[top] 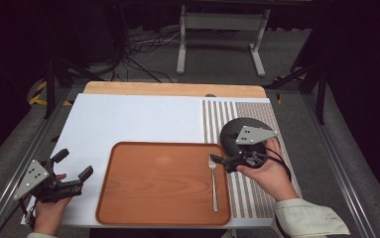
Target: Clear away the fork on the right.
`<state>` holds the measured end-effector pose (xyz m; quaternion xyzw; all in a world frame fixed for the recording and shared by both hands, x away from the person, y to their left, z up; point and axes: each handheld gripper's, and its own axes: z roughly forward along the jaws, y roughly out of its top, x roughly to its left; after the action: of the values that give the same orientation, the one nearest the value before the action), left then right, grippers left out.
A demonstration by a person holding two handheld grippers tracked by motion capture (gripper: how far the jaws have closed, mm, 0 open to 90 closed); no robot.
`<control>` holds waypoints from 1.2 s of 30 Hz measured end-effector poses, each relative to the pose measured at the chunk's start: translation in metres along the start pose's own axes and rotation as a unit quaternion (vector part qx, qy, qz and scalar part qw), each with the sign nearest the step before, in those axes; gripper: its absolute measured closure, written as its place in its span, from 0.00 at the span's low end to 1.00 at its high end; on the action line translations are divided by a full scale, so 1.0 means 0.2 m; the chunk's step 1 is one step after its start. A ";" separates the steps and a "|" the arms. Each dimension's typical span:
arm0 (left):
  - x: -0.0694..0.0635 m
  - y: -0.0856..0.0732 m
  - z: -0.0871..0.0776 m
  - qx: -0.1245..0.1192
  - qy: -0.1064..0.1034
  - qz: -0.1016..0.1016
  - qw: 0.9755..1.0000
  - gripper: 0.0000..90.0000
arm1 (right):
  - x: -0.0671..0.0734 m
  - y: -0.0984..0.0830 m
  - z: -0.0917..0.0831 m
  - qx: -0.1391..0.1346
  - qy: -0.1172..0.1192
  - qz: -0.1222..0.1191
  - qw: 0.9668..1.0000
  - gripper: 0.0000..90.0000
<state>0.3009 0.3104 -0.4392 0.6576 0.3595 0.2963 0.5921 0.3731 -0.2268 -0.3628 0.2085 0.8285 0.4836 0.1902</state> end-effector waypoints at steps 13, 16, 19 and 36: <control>0.00 0.00 0.00 0.001 0.000 0.000 1.000 0.00 | -0.06 -0.19 -0.19 -0.060 -0.038 0.033 0.997 0.15; 0.00 0.00 0.00 0.001 0.000 0.001 1.000 0.00 | -0.06 -0.25 -0.23 -0.082 -0.045 0.043 0.995 0.15; 0.00 0.00 0.00 0.002 0.001 0.000 1.000 0.00 | -0.06 -0.30 -0.26 -0.098 -0.053 0.058 0.992 0.15; 0.00 0.00 0.00 0.001 0.002 -0.001 1.000 0.00 | -0.10 -0.57 -0.35 -0.117 -0.058 0.081 0.988 0.14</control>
<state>0.3008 0.3100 -0.4396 0.6574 0.3619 0.2966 0.5907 0.3352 -0.3400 -0.4291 0.2790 0.7339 0.5786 0.2208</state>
